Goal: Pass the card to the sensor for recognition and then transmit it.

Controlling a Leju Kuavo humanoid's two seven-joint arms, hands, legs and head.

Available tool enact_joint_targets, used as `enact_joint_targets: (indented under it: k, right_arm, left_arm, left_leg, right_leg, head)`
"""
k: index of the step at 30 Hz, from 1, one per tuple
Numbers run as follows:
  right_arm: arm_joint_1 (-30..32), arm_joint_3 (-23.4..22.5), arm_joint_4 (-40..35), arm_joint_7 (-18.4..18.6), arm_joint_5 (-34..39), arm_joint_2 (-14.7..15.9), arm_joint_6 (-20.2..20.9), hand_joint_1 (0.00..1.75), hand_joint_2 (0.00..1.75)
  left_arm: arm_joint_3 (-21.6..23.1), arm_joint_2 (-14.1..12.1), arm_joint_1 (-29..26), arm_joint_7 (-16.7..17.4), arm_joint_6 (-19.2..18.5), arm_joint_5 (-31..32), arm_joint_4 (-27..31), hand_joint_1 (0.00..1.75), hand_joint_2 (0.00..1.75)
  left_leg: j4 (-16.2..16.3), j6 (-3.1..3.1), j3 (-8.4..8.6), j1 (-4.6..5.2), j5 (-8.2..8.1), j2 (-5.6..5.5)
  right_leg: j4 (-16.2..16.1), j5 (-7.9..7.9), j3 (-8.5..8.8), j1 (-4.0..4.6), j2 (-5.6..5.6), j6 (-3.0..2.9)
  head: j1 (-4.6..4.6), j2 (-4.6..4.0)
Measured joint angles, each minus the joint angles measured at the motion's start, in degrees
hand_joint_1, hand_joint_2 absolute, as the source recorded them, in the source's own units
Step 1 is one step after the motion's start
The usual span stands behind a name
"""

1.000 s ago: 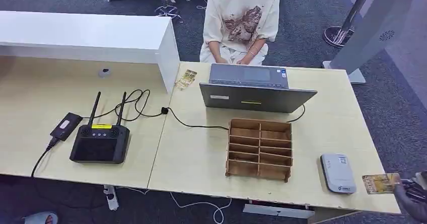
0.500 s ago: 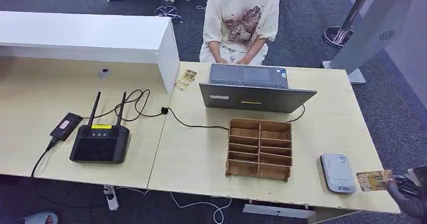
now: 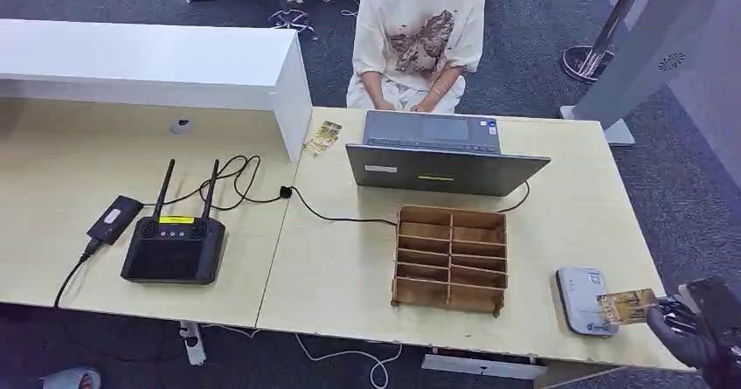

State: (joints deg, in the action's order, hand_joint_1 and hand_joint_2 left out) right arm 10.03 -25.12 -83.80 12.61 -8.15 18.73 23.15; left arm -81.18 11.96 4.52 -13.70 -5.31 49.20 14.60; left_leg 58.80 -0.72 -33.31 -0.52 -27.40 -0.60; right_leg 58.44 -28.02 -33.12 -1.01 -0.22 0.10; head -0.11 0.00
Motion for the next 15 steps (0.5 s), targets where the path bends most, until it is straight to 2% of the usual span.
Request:
enact_joint_targets:
  k: [15]
  right_arm:
    - [-0.7,1.93,1.45,-0.04,0.05,0.18,-0.18,1.75,1.75]
  left_arm:
    - [0.31,-0.02,0.0,0.0,0.0,0.07,0.0,0.0,0.0]
  left_leg:
    - [0.0,0.0,0.0,0.0,0.0,0.01]
  right_leg:
    - [0.0,0.0,0.0,0.0,0.01,0.0]
  head:
    - [0.0,0.0]
